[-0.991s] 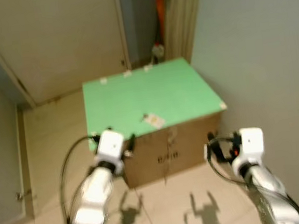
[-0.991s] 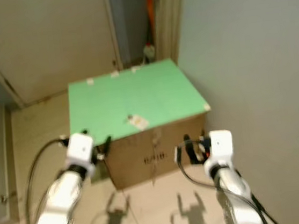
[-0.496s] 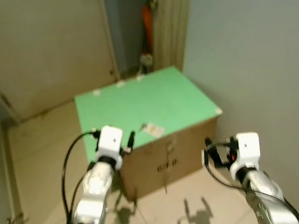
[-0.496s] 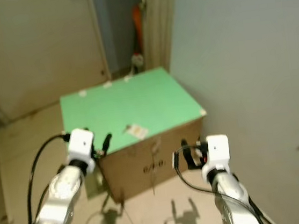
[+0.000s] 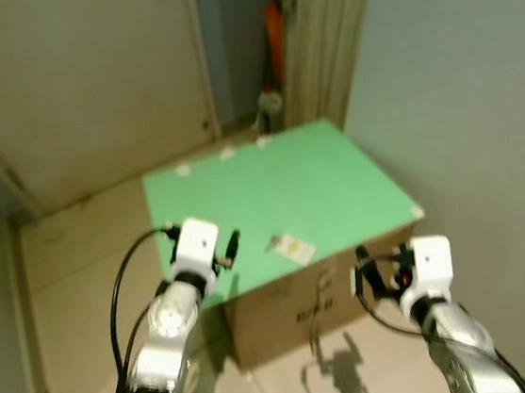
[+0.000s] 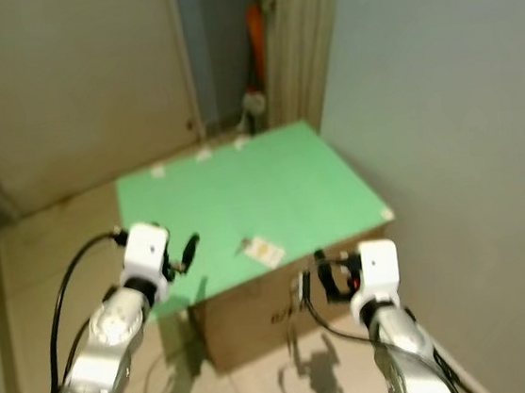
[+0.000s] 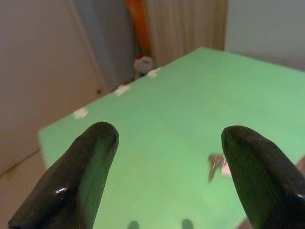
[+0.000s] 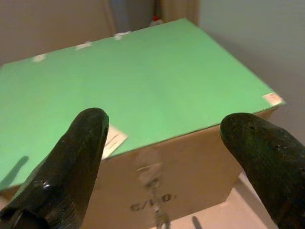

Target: Hang keys on a hook

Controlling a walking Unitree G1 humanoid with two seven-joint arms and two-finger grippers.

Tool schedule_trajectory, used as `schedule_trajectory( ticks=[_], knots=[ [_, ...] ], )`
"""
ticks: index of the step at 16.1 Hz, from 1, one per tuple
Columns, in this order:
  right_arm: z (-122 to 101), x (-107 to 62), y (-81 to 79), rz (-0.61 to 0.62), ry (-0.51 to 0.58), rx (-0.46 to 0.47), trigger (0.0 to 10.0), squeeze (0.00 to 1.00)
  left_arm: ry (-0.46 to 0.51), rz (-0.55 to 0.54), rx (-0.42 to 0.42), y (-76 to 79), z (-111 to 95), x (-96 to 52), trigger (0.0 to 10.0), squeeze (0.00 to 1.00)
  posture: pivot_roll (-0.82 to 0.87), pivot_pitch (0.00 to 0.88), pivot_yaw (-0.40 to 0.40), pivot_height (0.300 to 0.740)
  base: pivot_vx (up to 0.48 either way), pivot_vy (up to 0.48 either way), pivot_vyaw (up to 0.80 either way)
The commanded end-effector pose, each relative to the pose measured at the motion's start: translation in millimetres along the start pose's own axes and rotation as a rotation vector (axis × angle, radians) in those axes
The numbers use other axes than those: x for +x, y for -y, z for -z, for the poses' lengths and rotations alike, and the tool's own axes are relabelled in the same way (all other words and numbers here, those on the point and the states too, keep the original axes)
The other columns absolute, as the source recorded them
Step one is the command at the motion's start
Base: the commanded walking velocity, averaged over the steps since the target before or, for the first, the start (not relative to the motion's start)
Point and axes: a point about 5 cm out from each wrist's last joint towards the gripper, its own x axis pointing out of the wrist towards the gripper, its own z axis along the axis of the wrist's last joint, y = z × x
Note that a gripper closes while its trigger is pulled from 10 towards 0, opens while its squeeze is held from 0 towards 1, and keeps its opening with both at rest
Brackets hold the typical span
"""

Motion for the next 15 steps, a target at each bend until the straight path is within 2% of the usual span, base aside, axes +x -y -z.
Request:
schedule_trajectory(
  ticks=[1, 5, 7, 9, 12, 15],
  knots=[
    [-5, 0.3, 7.5, 0.016, 0.016, -0.015, 10.0, 0.0, -0.004, 0.026, 0.025, 7.9, -2, 4.0, 10.0, 0.0, -0.16, 0.014, 0.001, 0.722, 0.48, 0.0, 0.0],
    [-5, 1.6, 7.3, 0.017, 0.015, -0.015, 10.0, 0.0, -0.014, 0.064, 0.044, 13.0, -5, 9.1, 10.0, 0.0, -0.16, 0.012, 0.0, 0.722, 0.48, 0.0, 0.0],
    [-4, 3.1, 7.6, 0.019, 0.006, -0.014, 10.0, 0.0, -0.001, 0.096, 0.086, 18.9, -7, 10.1, 10.0, 0.0, -0.16, 0.012, 0.0, 0.722, 0.0, 0.0, 0.0],
    [-4, 3.0, 7.7, 0.021, 0.003, -0.014, 10.0, 0.0, -0.011, 0.094, 0.087, 17.5, -6, 11.4, 10.0, 0.0, -0.16, 0.023, 0.003, 0.722, 0.416, -0.131, 0.0],
    [-3, 0.5, 8.7, 0.025, -0.003, -0.014, 10.0, 0.0, -0.055, 0.092, 0.097, 16.1, -4, 17.4, 10.0, 0.0, -0.17, 0.039, -0.002, 0.722, 0.0, 0.0, 0.0],
    [1, -15.3, 11.4, 0.03, -0.024, -0.026, 10.0, 0.0, -0.074, 0.195, 0.104, 37.8, -3, 28.9, 10.0, 0.0, -0.23, 0.109, -0.023, 0.722, 0.0, 0.0, 0.0]
  ],
)
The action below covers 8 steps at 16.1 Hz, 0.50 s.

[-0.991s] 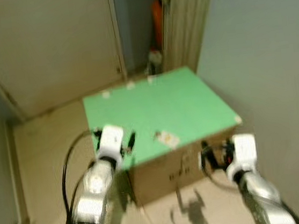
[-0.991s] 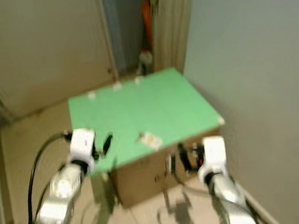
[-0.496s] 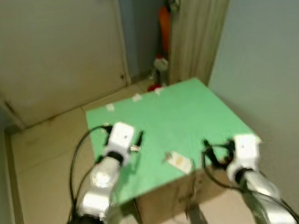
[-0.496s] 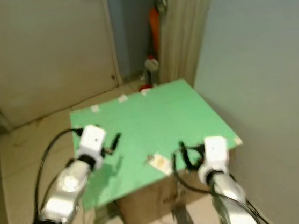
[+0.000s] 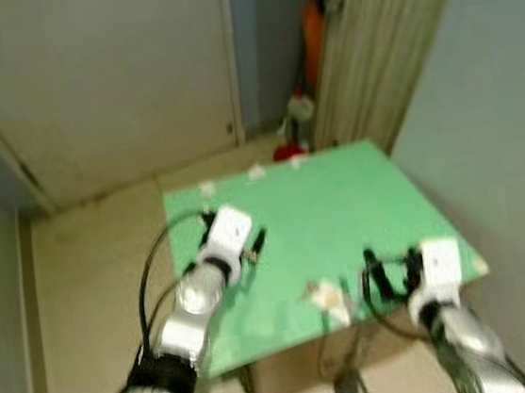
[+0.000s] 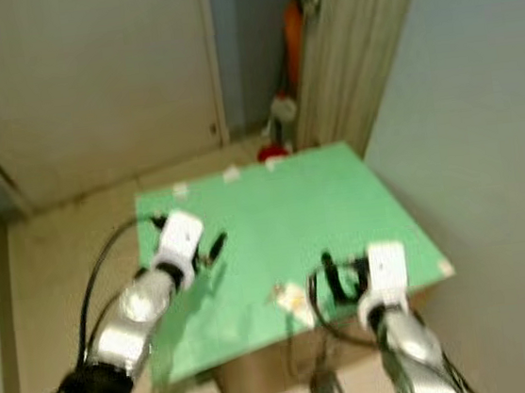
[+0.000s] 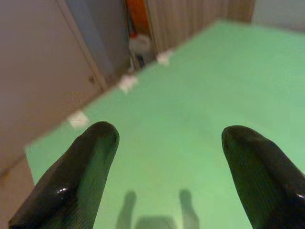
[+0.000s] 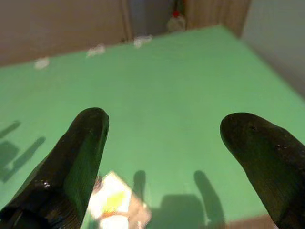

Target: Hang keys on a hook

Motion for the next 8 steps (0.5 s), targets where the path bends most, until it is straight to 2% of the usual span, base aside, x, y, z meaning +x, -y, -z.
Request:
schedule_trajectory(
  ticks=[1, 2, 3, 4, 5, 6, 7, 8],
  knots=[
    [-3, -9.2, 7.7, 0.017, -0.004, -0.025, 10.0, 0.0, 0.008, 0.065, 0.024, 16.0, -4, 5.9, 10.0, 0.0, -0.25, 0.136, -0.031, 0.722, 0.0, 0.0, 0.0],
    [-2, -18.1, 11.1, 0.024, -0.014, -0.031, 10.0, 0.0, -0.009, 0.094, 0.042, 24.8, 0, 8.3, 10.0, 0.0, -0.25, 0.136, -0.031, 0.722, 0.0, 0.0, 0.0],
    [-2, -38.8, 16.3, 0.036, -0.026, -0.047, 10.0, 0.0, -0.029, 0.098, 0.047, 31.3, 6, 8.4, 10.0, 0.0, -0.33, 0.201, -0.053, 0.722, 0.0, 0.0, 0.0],
    [-2, -56.7, 20.4, 0.05, -0.037, -0.066, 10.0, 0.0, -0.023, 0.102, 0.07, 35.3, 9, 8.2, 10.0, 0.0, -0.38, 0.227, -0.061, 0.722, 0.0, 0.0, 0.0],
    [-3, -64.8, 22.9, 0.06, -0.042, -0.075, 10.0, 0.0, -0.029, 0.105, 0.087, 36.9, 10, 8.4, 10.0, 0.0, -0.4, 0.239, -0.065, 0.722, 0.0, 0.0, 0.0],
    [-3, -82.6, 27.8, 0.08, -0.052, -0.086, 10.0, 0.0, -0.036, 0.103, 0.085, 38.5, 12, 9.1, 10.0, 0.0, -0.43, 0.268, -0.073, 0.722, 0.0, 0.0, 0.0],
    [0, -103.5, 31.6, 0.101, -0.078, -0.076, 10.0, 0.0, -0.043, 0.069, 0.146, 35.1, 14, 9.6, 10.0, 0.0, -0.45, 0.294, -0.087, 0.722, 0.0, 0.0, 0.0],
    [2, -112.6, 31.7, 0.106, -0.096, -0.071, 10.0, 0.0, -0.059, 0.059, 0.158, 33.1, 16, 9.7, 10.0, 0.0, -0.47, 0.313, -0.093, 0.722, 0.0, 0.0, 0.0]
  ],
)
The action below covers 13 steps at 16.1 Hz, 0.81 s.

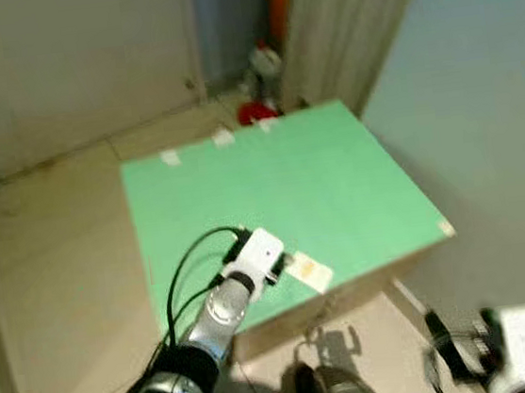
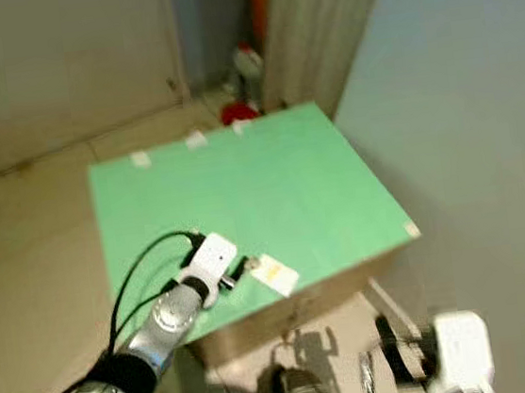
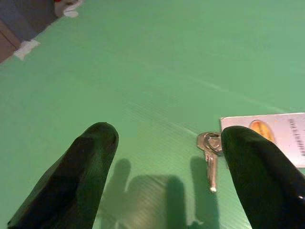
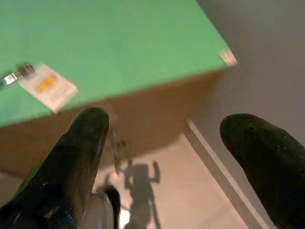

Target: Hang keys on a hook

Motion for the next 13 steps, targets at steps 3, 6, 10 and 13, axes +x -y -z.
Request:
schedule_trajectory(
  ticks=[3, 6, 10, 13],
  knots=[
    [2, -18.5, -0.6, -0.015, -0.035, -0.017, 10.0, 0.0, -0.036, -0.023, -0.002, -2.6, 6, -0.1, 10.0, 0.0, -0.5, 0.353, -0.103, 0.722, 0.0, 0.0, 0.0],
    [-2, -26.7, -4.1, -0.011, -0.058, 0.017, 10.0, 0.0, -0.007, -0.052, -0.166, -11.5, -2, 5.2, 10.0, 0.0, -0.5, 0.353, -0.118, 0.722, 0.0, 0.0, 0.0],
    [-7, -27.5, 0.9, -0.014, -0.06, 0.0, 10.0, 0.0, 0.045, -0.047, -0.213, -8.0, -16, 10.9, 10.0, 0.0, -0.51, 0.327, -0.147, 0.722, 0.0, 0.0, 0.0],
    [-10, -25.4, 2.7, -0.026, -0.069, -0.012, 10.0, 0.0, 0.063, -0.007, -0.254, 4.6, -25, 15.2, 10.0, 0.0, -0.5, 0.313, -0.167, 0.722, 0.0, 0.0, 0.0]
  ],
)
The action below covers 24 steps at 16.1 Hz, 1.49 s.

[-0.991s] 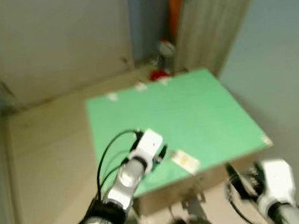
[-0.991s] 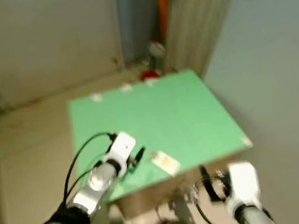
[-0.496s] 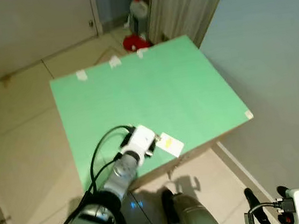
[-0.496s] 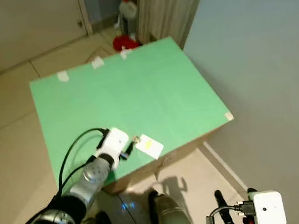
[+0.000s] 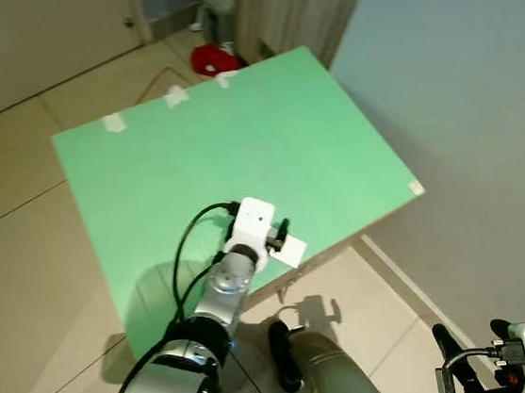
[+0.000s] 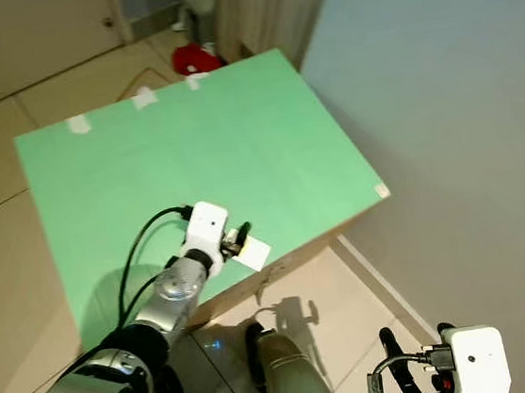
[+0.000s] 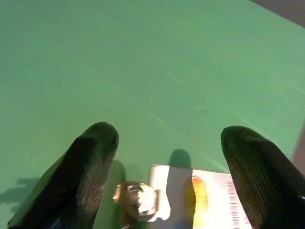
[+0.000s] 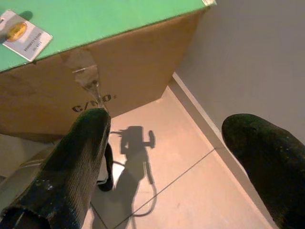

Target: Hang keys on a hook

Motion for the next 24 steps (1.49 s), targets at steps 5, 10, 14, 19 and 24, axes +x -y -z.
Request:
schedule_trajectory(
  ticks=[5, 10, 14, 19, 24],
  knots=[
    [5, -3.1, 2.5, -0.001, -0.046, -0.001, 10.0, 0.0, -0.087, 0.014, 0.052, 15.8, 19, -5.3, 10.0, 0.0, -0.5, 0.309, -0.17, 0.722, 0.0, 0.0, 0.0],
    [8, -1.2, 0.9, -0.014, -0.061, 0.006, 10.0, 0.0, -0.147, -0.097, 0.108, 5.7, 31, -10.2, 10.0, 0.0, -0.48, 0.314, -0.173, 0.722, 0.0, 0.0, 0.0],
    [9, -0.9, 1.1, -0.025, -0.071, 0.0, 10.0, 0.0, -0.174, -0.136, 0.069, -3.8, 31, -9.6, 10.0, 0.0, -0.48, 0.297, -0.179, 0.722, 0.0, 0.0, 0.0],
    [9, 0.0, 4.4, -0.035, -0.08, -0.012, 10.0, 0.0, -0.221, -0.157, 0.017, -8.4, 31, -8.2, 10.0, 0.0, -0.47, 0.296, -0.202, 0.722, 0.0, 0.0, 0.0],
    [7, 2.0, 5.1, -0.053, -0.085, -0.025, 10.0, 0.0, -0.305, -0.109, -0.023, -5.4, 42, -11.6, 10.0, 0.0, -0.47, 0.3, -0.219, 0.722, 0.0, 0.0, 0.0]
  ],
)
